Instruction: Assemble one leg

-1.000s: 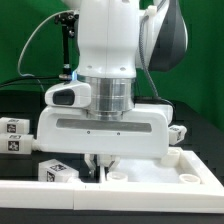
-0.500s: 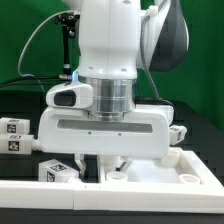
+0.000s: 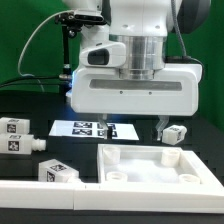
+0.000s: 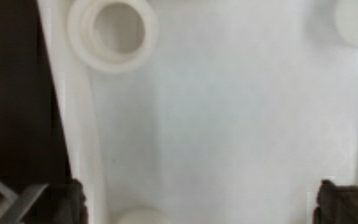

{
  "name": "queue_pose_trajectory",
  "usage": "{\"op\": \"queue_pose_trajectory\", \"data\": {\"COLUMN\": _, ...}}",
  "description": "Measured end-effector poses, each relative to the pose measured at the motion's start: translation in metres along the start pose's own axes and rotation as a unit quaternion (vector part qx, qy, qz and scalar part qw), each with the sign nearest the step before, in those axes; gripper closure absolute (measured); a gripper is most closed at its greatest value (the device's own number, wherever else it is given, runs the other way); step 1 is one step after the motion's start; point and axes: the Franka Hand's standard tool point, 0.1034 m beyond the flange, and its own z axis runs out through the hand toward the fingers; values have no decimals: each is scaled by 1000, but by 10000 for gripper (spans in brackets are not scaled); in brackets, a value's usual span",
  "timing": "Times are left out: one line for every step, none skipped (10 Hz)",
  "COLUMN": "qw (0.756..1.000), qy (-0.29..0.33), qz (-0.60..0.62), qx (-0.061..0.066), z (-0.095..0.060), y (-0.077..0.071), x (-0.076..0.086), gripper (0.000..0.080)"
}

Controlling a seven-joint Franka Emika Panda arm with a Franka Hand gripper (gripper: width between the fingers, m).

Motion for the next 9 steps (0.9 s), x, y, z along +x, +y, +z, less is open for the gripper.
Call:
{"op": "queue_pose_trajectory", "data": {"qw": 1000, "qy": -1, "qz": -24, "qx": 0, "z": 1, "y": 1, "x": -1, "gripper": 151}}
{"op": "queue_pose_trajectory", "data": {"qw": 998, "qy": -1, "qz": -63, "qx": 0, "z": 1, "y": 1, "x": 0, "gripper": 150}}
{"op": "queue_pose_trajectory", "data": {"qw": 997, "qy": -2, "qz": -73, "qx": 0, "z": 1, "y": 0, "x": -1, "gripper": 150}}
{"op": "queue_pose_trajectory", "data": {"qw": 997, "qy": -21, "qz": -70, "qx": 7, "z": -1, "y": -13, "x": -14, "gripper": 150}}
{"op": "queue_pose_trajectory", "data": {"qw": 998, "qy": -25, "qz": -62, "qx": 12, "z": -5, "y": -30, "x": -30, "gripper": 150}}
{"op": "queue_pose_trajectory", "data": {"qw": 999, "qy": -33, "qz": -20, "qx": 13, "z": -9, "y": -45, "x": -44, "gripper": 150}}
{"op": "queue_pose_trajectory", "data": {"qw": 999, "qy": -39, "qz": 3, "qx": 13, "z": -12, "y": -58, "x": -48, "gripper": 150}}
{"op": "queue_pose_trajectory", "data": {"qw": 999, "qy": -38, "qz": 3, "qx": 11, "z": -13, "y": -64, "x": -47, "gripper": 150}}
{"op": "queue_pose_trajectory", "data": {"qw": 999, "qy": -38, "qz": 4, "qx": 12, "z": -13, "y": -64, "x": -47, "gripper": 150}}
